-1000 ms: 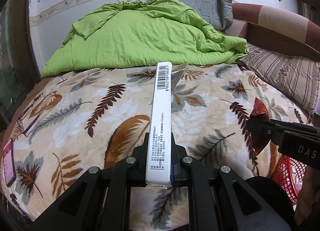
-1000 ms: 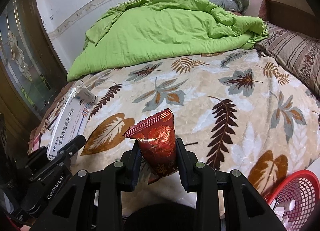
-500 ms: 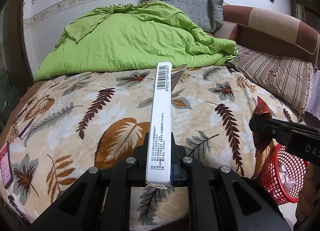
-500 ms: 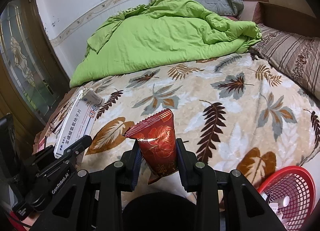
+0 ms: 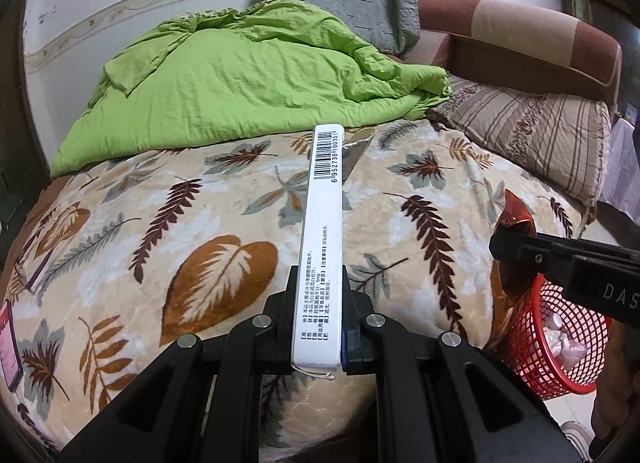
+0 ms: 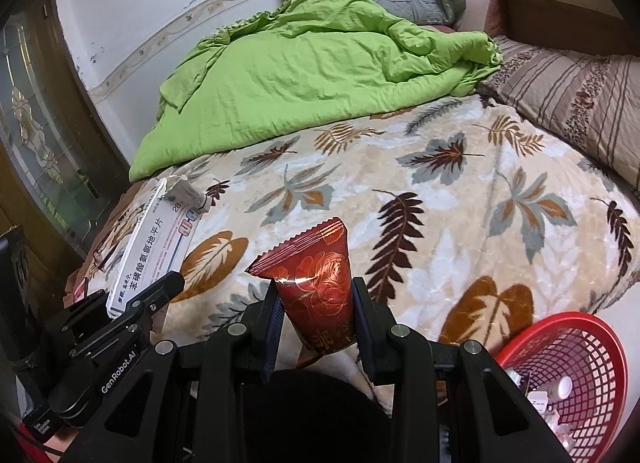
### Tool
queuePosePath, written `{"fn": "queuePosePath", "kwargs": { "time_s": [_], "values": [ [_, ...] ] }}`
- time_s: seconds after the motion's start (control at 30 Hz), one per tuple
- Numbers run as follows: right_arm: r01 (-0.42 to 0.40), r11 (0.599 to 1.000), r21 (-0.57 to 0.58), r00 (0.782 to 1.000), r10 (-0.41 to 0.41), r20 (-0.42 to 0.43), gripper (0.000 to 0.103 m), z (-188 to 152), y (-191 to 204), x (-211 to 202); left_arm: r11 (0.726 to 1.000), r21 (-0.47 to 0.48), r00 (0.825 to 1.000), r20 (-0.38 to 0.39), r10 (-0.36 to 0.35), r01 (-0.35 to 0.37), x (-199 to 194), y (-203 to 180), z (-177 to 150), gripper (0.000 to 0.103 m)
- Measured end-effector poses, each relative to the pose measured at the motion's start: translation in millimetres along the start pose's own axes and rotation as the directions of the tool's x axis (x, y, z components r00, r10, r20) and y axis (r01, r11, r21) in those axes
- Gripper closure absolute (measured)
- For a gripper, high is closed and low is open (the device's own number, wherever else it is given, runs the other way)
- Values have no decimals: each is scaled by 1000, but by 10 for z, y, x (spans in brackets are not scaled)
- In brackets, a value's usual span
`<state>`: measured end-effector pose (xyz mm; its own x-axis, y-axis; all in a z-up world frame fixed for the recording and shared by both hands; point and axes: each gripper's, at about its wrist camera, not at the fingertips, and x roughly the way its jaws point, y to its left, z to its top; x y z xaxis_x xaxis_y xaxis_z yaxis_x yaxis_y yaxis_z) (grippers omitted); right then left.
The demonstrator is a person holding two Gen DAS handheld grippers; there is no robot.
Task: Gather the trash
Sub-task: 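Carry the medicine box and red wrapper toward the red wastebasket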
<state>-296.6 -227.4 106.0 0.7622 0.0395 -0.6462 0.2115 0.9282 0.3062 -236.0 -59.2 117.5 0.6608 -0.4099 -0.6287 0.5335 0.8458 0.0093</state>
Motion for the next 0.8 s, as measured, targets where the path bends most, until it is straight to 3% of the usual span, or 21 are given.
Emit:
{"fn": "queuePosePath", "kwargs": {
  "time_s": [0.8],
  "values": [
    [106, 990, 96, 994, -108, 12, 68, -157, -548, -521, 989, 84, 992, 29, -124, 121, -125, -483, 144, 89]
  ]
}}
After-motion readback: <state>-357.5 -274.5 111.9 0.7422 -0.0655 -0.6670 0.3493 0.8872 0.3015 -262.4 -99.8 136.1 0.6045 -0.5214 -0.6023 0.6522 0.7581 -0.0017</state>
